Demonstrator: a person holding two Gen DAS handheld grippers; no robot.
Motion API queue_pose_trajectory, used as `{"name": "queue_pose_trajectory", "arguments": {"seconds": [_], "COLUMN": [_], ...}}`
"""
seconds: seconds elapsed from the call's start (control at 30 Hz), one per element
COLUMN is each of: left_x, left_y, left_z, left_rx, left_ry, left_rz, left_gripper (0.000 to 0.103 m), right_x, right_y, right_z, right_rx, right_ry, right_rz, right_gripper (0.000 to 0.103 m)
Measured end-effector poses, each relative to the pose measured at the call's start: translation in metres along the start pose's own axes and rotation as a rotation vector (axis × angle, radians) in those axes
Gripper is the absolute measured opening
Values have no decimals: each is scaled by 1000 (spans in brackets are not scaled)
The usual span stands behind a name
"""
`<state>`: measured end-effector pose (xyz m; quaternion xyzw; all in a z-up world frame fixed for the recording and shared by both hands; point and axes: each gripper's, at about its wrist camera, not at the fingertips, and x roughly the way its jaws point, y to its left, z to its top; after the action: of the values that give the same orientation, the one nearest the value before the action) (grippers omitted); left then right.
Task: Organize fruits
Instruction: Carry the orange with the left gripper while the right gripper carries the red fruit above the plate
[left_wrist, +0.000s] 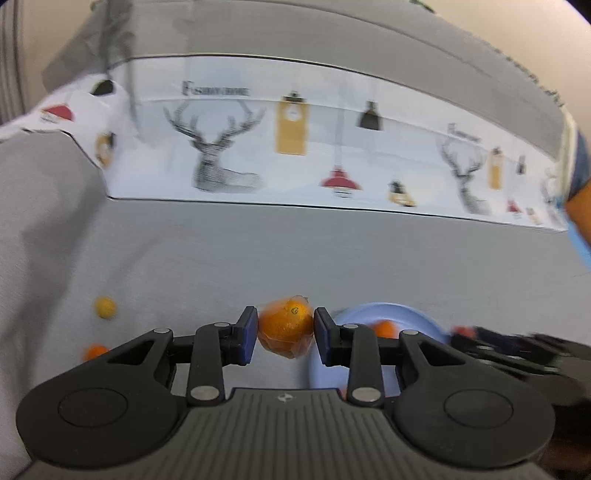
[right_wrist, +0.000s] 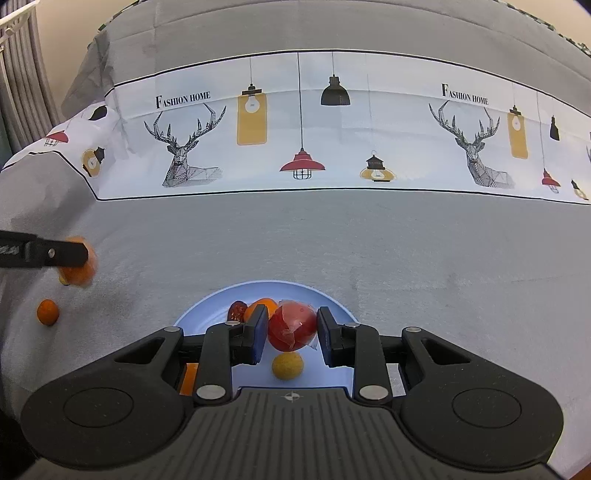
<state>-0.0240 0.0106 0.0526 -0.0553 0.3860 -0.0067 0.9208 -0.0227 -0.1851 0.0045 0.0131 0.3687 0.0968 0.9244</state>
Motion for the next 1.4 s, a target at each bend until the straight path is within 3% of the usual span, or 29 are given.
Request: {"name": "queue_pose_trajectory", "arguments": {"seconds": [0.2, 0.47, 0.7, 1.07, 1.4], "left_x": [16, 47, 53, 65, 64], "left_y": [-34, -26, -40, -52, -46], "left_z": [-34, -37, -37, -43, -40], "left_rx": [110, 16, 46, 85, 58], "left_ry": [58, 140, 121, 126, 123], "left_rz": [-62, -161, -202, -183, -173], "left_gripper": [36, 36, 36, 36, 36], "right_x": [2, 6, 12, 18, 20], "right_y": [-1, -4, -5, -6, -5], "right_z": [0, 0, -3, -6, -8], "right_rx": [-6, -1, -4, -6, -16], "right_ry": [5, 14, 30, 60, 69], "right_rz": [-9, -23, -30, -48, -54], "right_gripper": [30, 30, 30, 30, 30]}}
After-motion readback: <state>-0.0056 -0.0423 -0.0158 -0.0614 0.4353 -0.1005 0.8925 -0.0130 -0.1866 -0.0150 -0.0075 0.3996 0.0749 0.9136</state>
